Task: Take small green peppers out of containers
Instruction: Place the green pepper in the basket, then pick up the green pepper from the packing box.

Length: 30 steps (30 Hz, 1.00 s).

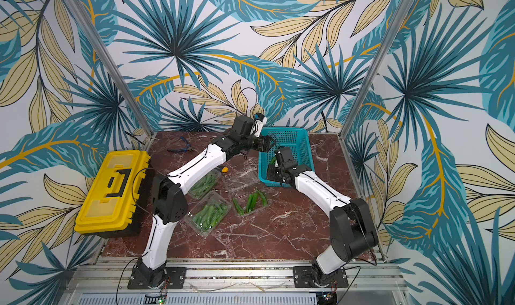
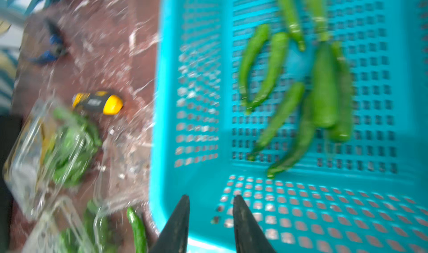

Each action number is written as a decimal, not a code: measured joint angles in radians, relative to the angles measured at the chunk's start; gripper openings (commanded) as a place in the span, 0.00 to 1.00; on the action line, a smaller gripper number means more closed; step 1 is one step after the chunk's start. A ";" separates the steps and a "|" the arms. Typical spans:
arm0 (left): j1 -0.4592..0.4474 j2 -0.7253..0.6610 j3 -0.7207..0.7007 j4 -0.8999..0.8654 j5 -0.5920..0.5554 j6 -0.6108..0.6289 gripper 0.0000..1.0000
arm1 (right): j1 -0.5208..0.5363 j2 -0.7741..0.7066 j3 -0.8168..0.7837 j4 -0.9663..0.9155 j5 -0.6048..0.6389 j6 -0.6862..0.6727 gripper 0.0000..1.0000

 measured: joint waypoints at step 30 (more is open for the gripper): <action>0.137 -0.284 -0.614 0.050 -0.200 -0.243 0.83 | 0.217 0.416 0.256 -0.278 -0.072 -0.140 0.33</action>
